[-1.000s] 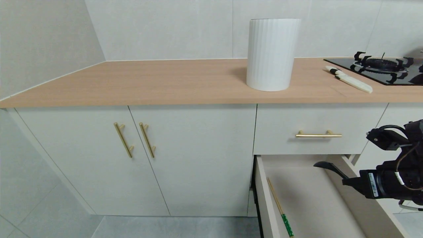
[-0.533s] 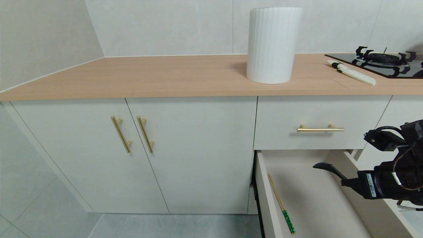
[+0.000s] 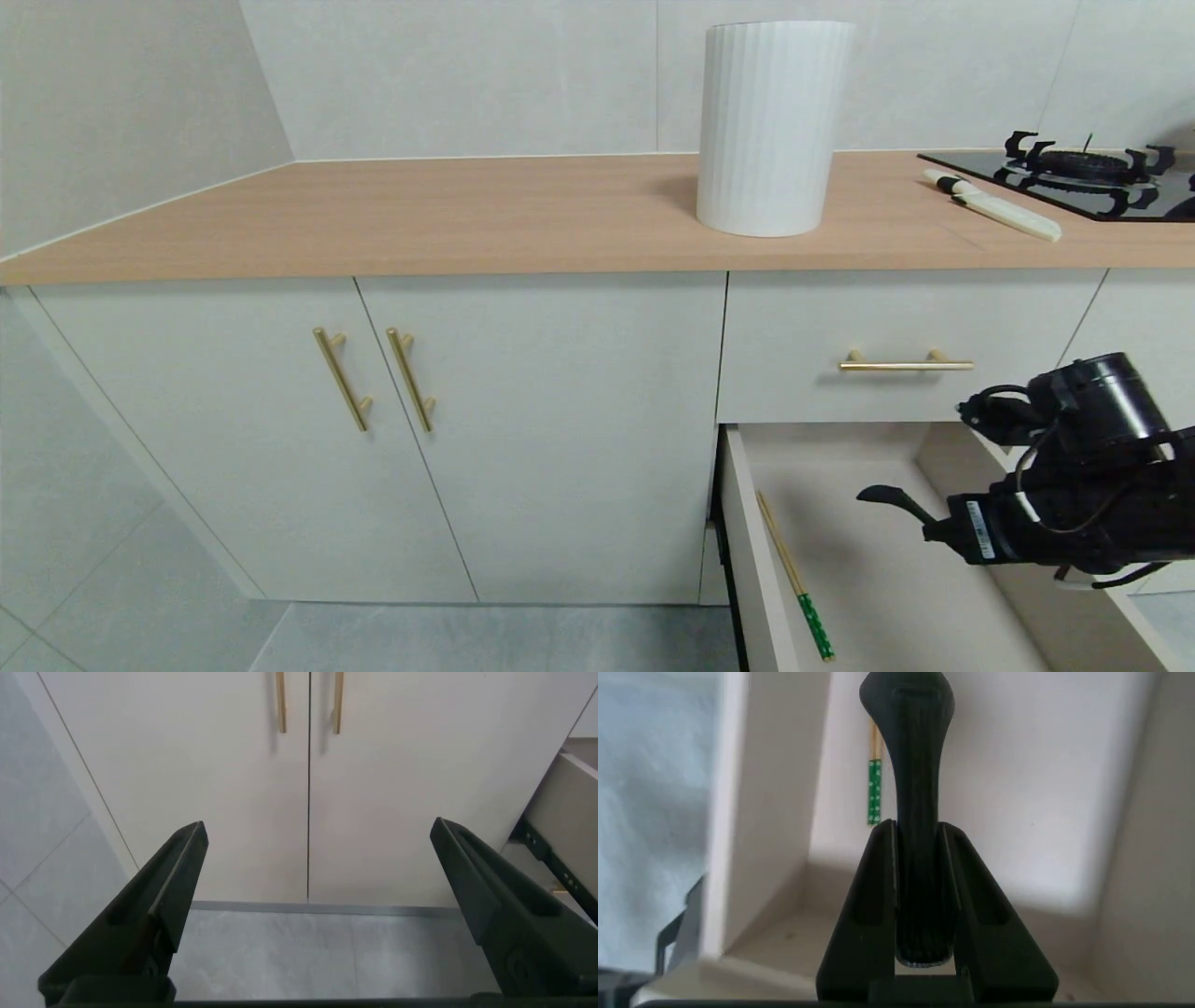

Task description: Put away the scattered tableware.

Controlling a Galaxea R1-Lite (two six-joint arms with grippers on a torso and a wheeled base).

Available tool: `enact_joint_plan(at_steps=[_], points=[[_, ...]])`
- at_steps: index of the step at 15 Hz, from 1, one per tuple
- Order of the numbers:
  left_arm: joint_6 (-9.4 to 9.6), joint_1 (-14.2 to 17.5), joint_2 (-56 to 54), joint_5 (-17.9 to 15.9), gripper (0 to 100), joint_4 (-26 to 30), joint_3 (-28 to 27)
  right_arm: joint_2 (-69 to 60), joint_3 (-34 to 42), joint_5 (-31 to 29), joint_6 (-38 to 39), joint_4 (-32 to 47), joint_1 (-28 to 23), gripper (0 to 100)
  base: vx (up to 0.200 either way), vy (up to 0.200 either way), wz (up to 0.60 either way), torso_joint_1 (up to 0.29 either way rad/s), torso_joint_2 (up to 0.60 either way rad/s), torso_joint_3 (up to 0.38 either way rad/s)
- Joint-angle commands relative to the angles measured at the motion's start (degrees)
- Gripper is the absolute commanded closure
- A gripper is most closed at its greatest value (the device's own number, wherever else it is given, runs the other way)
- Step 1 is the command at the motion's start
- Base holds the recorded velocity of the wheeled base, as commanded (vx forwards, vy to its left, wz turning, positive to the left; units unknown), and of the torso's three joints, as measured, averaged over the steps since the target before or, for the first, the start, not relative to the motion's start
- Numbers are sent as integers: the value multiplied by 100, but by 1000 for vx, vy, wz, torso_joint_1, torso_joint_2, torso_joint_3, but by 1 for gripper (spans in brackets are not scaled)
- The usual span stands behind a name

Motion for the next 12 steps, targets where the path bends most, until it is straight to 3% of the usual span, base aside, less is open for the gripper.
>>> enact_joint_plan(at_steps=[1,5,7,12], points=[[-6,0,0,4,0,-2,1,1441,5,-12,21,-677,2,100,0,0,0,0,0,0],[3,0,0,4,0,-2,1,2513,23,-135,74,-1784,-25,100,0,0,0,0,0,0],[3,0,0,4,0,-2,1,3005,154,-486,136,-2698,-51,100,0,0,0,0,0,0],[3,0,0,4,0,-2,1,3700,154,-777,250,-3524,-165,100,0,0,0,0,0,0]])
